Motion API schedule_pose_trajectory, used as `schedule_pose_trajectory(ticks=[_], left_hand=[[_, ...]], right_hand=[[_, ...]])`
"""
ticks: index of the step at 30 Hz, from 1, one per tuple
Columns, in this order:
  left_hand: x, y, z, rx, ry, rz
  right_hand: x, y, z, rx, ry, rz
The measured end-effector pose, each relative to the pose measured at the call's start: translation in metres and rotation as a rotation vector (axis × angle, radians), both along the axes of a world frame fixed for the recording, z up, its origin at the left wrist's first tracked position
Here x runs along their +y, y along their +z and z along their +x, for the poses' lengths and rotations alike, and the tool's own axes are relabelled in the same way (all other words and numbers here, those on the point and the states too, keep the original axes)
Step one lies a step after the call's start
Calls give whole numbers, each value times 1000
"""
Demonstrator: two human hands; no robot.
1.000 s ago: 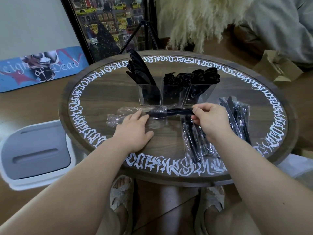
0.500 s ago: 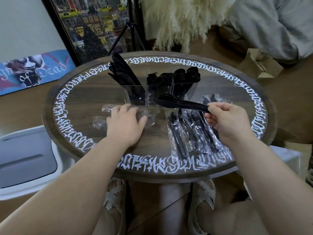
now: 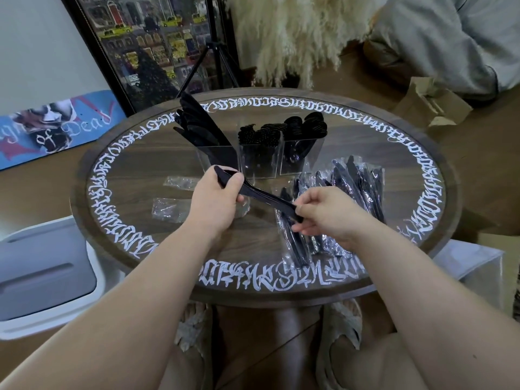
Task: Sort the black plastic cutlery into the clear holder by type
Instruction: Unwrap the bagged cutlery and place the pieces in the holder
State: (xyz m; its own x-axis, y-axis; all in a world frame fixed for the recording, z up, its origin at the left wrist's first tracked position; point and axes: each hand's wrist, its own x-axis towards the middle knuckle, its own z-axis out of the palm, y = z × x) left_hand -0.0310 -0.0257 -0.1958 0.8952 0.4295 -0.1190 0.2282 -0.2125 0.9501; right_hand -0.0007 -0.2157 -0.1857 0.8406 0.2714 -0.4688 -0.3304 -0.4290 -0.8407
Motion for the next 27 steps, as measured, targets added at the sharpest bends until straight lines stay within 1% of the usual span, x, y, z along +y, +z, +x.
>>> schedule_pose_trajectory(ticks=[2,3,4,6,7,9,12,16,21,27], left_hand=[[0,1,-1,6,-56,112],[-1,1,-1,12,-81,151],[-2,1,-1,19,-107,173],[-5,2,-2,28,-171,208],[-6,2,-2,29,-207,235],[-8,2,-3,32,-261,282],[-8,2,-4,41,-269,259],[-4,2,-5,45,-241,194],[-8,4,-6,51,-241,187],[-8,8,-9,52,-208,151]], right_hand=[[3,-2,3,-169,118,-183],[7,0,3,-254,151,-227],[13,1,4,-338,156,-226],[24,3,6,-458,112,-117],[30,4,6,-494,100,-66],[40,5,5,-549,145,-57],[49,-1,2,-608,216,-110],[52,-4,1,-645,204,-123],[58,-6,-1,-745,149,-202],[62,-5,1,-637,50,-140]])
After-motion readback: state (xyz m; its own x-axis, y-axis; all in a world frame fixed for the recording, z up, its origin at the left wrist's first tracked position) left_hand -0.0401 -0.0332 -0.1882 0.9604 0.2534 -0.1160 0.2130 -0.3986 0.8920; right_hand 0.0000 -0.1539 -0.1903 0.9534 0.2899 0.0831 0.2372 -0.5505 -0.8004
